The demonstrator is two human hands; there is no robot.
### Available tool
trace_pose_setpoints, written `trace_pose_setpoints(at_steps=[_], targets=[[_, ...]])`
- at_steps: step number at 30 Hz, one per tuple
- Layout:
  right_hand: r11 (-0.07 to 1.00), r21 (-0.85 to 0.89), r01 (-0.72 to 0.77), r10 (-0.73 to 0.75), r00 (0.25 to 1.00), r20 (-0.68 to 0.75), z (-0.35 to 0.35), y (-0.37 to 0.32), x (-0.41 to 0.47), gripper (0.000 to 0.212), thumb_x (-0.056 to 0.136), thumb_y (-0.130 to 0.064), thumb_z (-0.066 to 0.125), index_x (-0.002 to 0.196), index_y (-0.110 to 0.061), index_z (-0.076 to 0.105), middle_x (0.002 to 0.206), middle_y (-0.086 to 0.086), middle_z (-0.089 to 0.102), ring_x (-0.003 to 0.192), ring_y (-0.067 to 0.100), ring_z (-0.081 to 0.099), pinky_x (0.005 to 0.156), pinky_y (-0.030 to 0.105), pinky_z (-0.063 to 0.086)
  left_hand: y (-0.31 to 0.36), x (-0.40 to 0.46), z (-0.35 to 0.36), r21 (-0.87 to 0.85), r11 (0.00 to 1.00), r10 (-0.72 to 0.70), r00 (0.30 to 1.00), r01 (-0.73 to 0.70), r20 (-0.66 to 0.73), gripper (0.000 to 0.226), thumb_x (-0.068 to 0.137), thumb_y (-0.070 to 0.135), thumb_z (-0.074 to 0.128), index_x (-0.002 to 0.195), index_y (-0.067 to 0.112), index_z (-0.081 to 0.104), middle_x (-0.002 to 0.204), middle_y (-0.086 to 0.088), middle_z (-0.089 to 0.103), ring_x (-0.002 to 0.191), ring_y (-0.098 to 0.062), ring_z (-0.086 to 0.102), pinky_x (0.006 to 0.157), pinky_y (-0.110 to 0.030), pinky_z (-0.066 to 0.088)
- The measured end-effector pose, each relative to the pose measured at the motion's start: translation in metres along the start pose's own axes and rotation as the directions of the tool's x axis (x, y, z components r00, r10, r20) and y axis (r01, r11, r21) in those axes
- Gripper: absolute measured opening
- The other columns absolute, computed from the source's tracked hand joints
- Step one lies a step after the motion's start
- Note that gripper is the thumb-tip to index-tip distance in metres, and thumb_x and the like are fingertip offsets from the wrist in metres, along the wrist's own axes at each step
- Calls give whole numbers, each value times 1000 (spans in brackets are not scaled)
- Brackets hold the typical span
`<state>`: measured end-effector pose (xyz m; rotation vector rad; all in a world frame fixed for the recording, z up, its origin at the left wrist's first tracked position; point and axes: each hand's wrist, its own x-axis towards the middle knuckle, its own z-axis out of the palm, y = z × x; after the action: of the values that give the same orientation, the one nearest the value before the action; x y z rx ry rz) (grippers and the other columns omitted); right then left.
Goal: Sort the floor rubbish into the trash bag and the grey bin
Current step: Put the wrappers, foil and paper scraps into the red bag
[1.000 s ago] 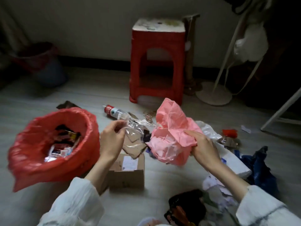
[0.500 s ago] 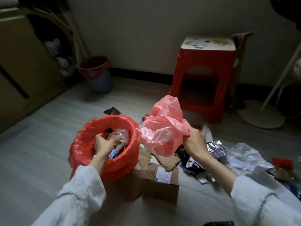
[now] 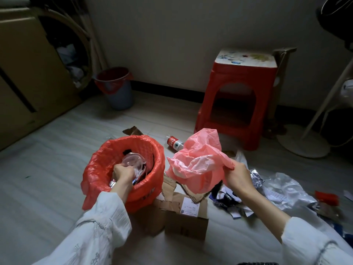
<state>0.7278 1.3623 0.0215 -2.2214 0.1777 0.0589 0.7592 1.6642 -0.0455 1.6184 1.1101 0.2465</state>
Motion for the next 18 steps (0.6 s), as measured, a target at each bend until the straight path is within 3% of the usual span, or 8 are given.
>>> trace_pose_setpoints(at_steps=[2, 4, 7, 9, 11, 13, 16, 18], targets=[[1000, -21, 21, -20, 1000, 11, -1, -1, -1, 33, 92, -14, 42, 62, -23, 54, 68, 4, 60, 63, 24, 48, 51, 28, 32, 2, 0, -1, -82, 996, -29, 999, 33, 42, 44, 75, -6, 38, 117, 4, 47, 110, -24, 60, 97, -39, 62, 85, -46, 53], [999, -35, 40, -39, 999, 16, -1, -2, -2, 36, 92, -15, 43, 59, -24, 51, 66, 2, 58, 63, 23, 48, 52, 28, 32, 9, -10, -5, -158, 985, -58, 996, 69, 72, 42, 80, -7, 30, 118, 7, 39, 101, -18, 54, 77, -30, 59, 67, -35, 52], [998, -39, 57, -56, 998, 24, -1, -3, -4, 38, 92, -14, 45, 55, -23, 50, 62, -1, 57, 62, 23, 48, 52, 28, 33, 12, -12, -5, -225, 969, -85, 991, 107, 103, 44, 81, -6, 30, 122, 7, 38, 105, -18, 49, 64, -22, 50, 51, -25, 48], [997, -43, 63, -62, 997, 37, -2, -2, -4, 39, 92, -14, 46, 55, -25, 51, 59, -2, 56, 60, 23, 48, 51, 28, 33, 14, -9, -6, -277, 946, -124, 979, 166, 163, 48, 81, -6, 41, 128, 3, 39, 113, -20, 53, 74, -24, 59, 64, -32, 54], [997, -42, 59, -58, 997, 43, -4, -1, -3, 39, 92, -15, 45, 56, -28, 52, 58, -3, 56, 57, 22, 48, 49, 26, 33, 20, -13, -6, -302, 928, -133, 952, 218, 277, 57, 81, -9, 52, 134, 0, 33, 110, -22, 52, 75, -22, 63, 68, -31, 53], [997, -56, 59, -57, 997, 44, -6, 0, -2, 36, 92, -16, 46, 61, -30, 54, 65, 2, 61, 65, 26, 54, 53, 27, 36, 24, -20, -6, -271, 940, -109, 934, 208, 341, 71, 82, -11, 54, 141, 3, 18, 126, -23, 41, 99, -29, 57, 77, -36, 49], [998, -48, 29, -27, 999, 35, -10, 2, 0, 32, 91, -15, 48, 61, -27, 54, 75, 8, 65, 73, 30, 55, 57, 29, 38, 24, -31, -5, -106, 991, -45, 944, 84, 328, 91, 82, -2, 59, 148, 19, -1, 145, -17, 28, 125, -33, 40, 96, -43, 41], [1000, -13, -11, 12, 1000, 11, -13, 0, 0, 29, 89, -14, 48, 62, -20, 56, 70, 8, 61, 72, 29, 52, 56, 30, 35, 25, -45, -5, -16, 999, 48, 938, -45, 344, 82, 82, 12, 62, 147, 22, 13, 143, -12, 35, 124, -30, 43, 101, -43, 39]])
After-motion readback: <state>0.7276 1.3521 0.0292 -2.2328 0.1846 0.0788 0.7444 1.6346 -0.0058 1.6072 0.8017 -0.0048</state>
